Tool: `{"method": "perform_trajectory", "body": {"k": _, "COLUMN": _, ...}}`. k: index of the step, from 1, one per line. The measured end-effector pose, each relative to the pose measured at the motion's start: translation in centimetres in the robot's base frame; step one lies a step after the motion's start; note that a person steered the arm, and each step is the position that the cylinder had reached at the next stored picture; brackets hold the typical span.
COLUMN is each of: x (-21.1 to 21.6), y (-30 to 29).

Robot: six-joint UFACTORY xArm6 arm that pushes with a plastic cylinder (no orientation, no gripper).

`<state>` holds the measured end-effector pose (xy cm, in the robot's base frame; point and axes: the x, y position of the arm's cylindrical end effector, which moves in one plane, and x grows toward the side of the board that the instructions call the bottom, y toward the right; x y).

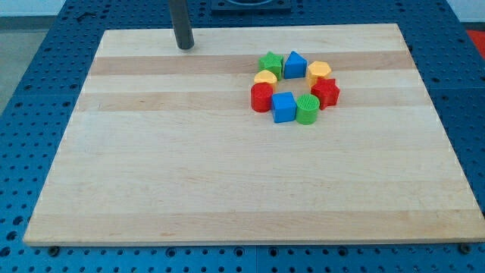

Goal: Slide the blue cube a bit up

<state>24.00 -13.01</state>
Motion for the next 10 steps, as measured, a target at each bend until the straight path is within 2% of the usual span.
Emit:
{"method": "perform_trajectory", "body": {"k": 1, "x": 4.1, "y": 0.2}}
{"method": "perform_trajectory", "body": {"k": 2, "x": 10.0, "y": 0.9}}
{"method": "perform_trajectory", "body": {"k": 5, "x": 10.0, "y": 1.0}}
{"method": "perform_trajectory", "body": {"k": 6, "x": 11.1, "y": 2.8}}
{"method": "perform_trajectory", "body": {"k": 8, "x": 17.8, "y": 5.6}}
{"method": "perform_trajectory", "body": {"k": 10, "x": 18.9, "y": 7.6}}
